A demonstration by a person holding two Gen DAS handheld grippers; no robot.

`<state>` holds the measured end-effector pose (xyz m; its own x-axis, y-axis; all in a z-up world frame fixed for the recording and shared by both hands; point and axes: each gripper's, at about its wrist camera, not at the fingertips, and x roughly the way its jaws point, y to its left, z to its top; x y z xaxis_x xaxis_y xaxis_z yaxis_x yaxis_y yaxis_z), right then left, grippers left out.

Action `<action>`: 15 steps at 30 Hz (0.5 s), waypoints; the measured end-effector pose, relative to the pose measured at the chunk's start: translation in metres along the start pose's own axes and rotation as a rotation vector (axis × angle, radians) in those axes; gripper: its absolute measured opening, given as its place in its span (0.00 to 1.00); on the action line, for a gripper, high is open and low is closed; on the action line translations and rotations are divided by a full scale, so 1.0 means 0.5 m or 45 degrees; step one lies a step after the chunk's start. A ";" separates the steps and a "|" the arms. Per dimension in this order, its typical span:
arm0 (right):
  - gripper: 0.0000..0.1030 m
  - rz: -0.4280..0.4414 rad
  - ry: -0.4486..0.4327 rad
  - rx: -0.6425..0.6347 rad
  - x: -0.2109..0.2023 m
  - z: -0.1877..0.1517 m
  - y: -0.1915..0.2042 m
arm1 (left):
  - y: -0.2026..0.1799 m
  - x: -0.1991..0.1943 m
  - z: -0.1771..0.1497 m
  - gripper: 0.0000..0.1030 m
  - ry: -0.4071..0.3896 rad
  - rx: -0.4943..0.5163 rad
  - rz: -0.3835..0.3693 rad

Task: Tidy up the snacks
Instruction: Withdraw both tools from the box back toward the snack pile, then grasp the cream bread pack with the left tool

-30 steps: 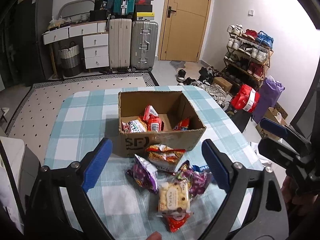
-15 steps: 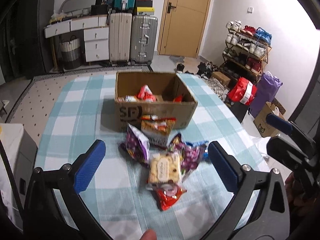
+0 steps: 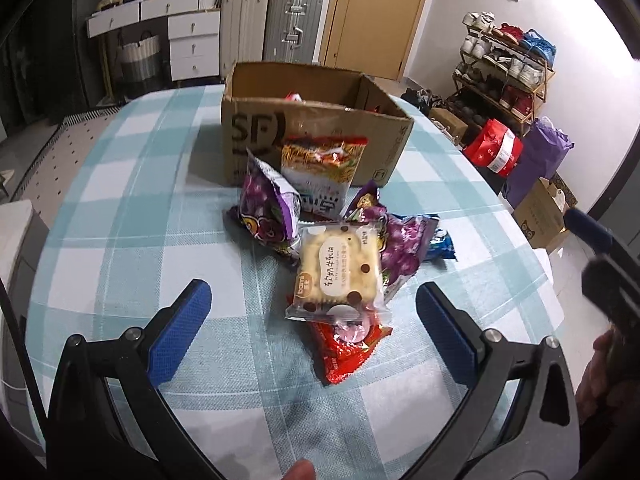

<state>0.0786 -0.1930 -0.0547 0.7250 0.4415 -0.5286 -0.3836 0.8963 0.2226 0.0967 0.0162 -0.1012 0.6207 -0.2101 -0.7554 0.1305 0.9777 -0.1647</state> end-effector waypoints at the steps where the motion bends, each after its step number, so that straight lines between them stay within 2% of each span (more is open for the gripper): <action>1: 0.99 -0.001 0.007 0.001 0.004 -0.006 -0.002 | 0.001 0.007 0.001 0.99 0.006 0.000 -0.001; 15: 0.99 -0.005 0.075 0.064 0.057 -0.053 -0.043 | -0.013 0.121 0.032 0.99 0.097 0.031 -0.040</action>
<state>0.0923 -0.2005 -0.0964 0.6909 0.4365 -0.5763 -0.3510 0.8994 0.2605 0.1454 -0.0027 -0.1356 0.5553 -0.2397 -0.7964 0.1682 0.9701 -0.1747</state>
